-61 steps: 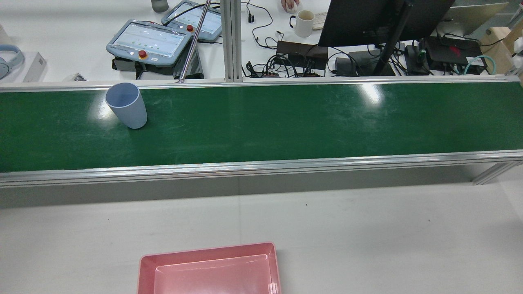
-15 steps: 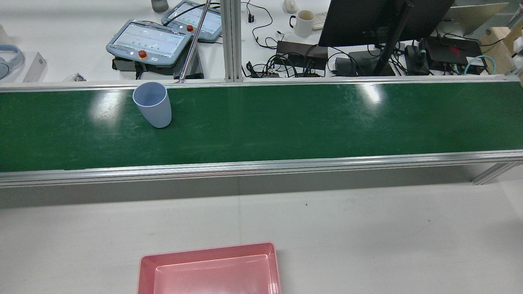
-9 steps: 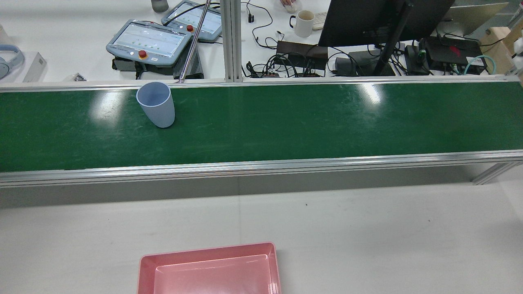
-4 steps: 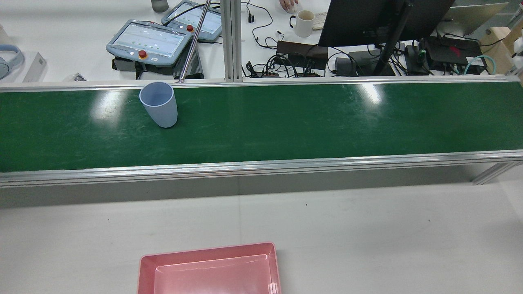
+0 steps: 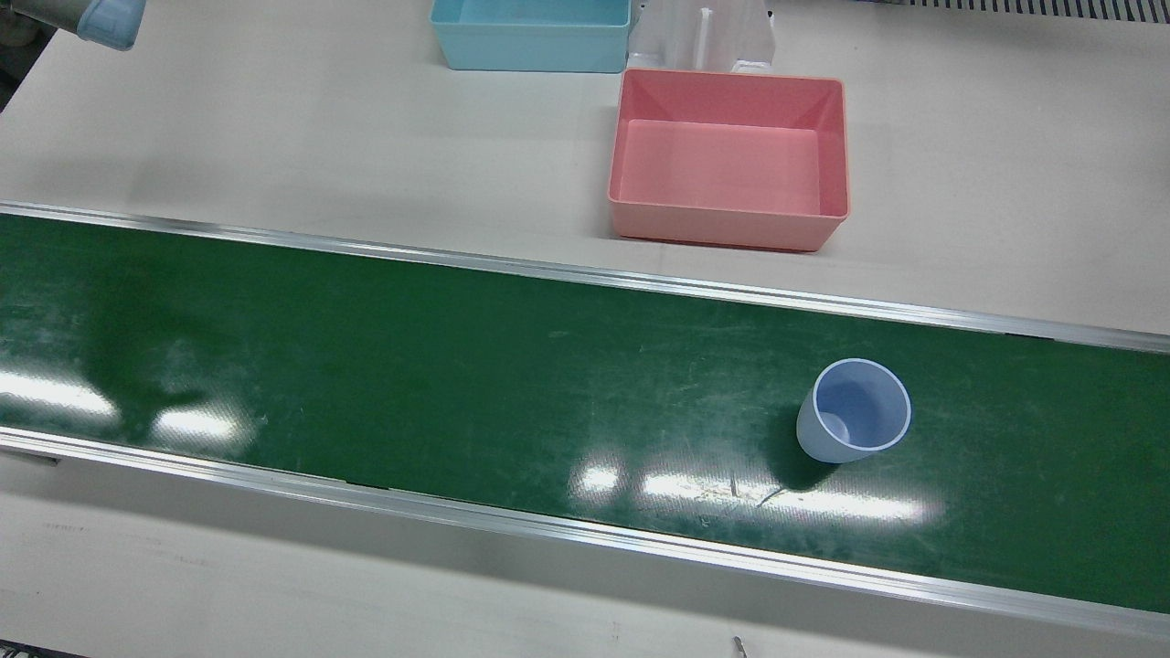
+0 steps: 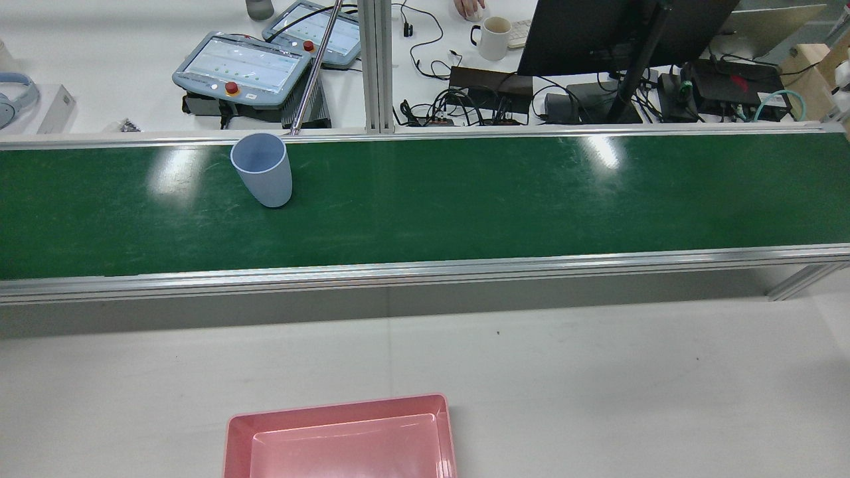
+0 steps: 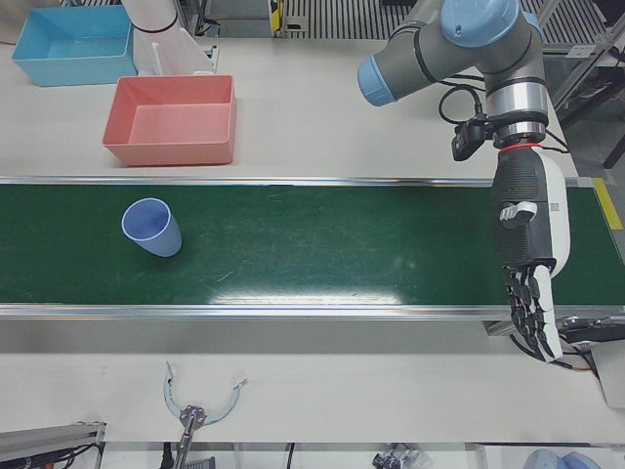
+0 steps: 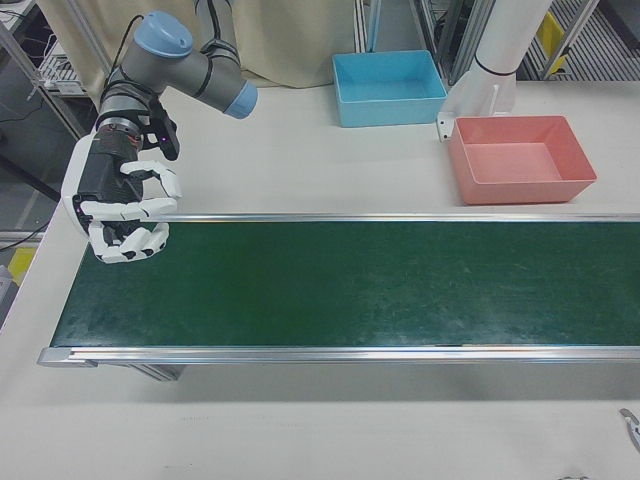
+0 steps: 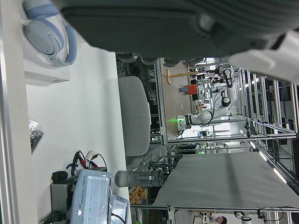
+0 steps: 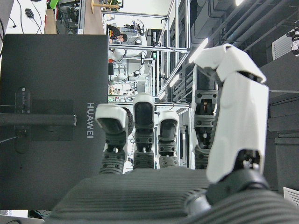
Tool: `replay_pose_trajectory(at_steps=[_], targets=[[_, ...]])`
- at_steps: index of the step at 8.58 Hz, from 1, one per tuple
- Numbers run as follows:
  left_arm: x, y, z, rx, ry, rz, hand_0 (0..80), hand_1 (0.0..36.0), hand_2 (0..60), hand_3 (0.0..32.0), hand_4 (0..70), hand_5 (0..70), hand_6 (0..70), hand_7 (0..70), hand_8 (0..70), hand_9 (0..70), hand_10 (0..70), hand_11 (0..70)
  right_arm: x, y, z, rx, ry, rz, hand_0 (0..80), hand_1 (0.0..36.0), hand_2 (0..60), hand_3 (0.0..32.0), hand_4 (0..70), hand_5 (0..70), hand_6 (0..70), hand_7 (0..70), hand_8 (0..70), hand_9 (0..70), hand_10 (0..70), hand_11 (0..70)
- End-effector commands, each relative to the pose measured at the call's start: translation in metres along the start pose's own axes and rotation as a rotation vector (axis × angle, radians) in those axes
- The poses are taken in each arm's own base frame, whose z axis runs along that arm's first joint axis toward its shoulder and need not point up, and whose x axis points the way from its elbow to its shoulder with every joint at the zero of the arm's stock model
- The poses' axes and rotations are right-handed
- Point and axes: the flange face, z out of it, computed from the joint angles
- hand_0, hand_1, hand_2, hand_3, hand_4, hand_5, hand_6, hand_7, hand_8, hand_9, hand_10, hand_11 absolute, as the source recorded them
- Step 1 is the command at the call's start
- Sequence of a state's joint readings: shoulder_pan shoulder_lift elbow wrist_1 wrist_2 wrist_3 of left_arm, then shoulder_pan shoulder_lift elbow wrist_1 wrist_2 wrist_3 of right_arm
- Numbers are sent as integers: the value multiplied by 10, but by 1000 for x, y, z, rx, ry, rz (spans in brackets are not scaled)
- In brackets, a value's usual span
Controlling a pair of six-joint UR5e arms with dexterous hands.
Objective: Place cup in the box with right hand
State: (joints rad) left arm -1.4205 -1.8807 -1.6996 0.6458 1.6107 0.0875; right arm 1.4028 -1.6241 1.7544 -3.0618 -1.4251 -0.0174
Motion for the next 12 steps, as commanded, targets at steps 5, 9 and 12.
replay_pose_trajectory(at_steps=[5, 9, 12], targets=[[0, 0, 0, 0, 0, 0, 0, 0, 0, 0, 0, 0, 0, 0, 0, 0, 0, 0, 0, 0, 1, 0, 1, -1, 578, 247, 343, 0, 640, 129, 230, 700, 401, 580, 472, 672], [0, 0, 0, 0, 0, 0, 0, 0, 0, 0, 0, 0, 0, 0, 0, 0, 0, 0, 0, 1, 1, -2, -1, -1, 576, 247, 342, 0, 631, 128, 226, 700, 397, 574, 469, 667], [0, 0, 0, 0, 0, 0, 0, 0, 0, 0, 0, 0, 0, 0, 0, 0, 0, 0, 0, -1, 0, 1, 1, -1, 576, 247, 343, 0, 633, 129, 228, 700, 400, 579, 472, 672]])
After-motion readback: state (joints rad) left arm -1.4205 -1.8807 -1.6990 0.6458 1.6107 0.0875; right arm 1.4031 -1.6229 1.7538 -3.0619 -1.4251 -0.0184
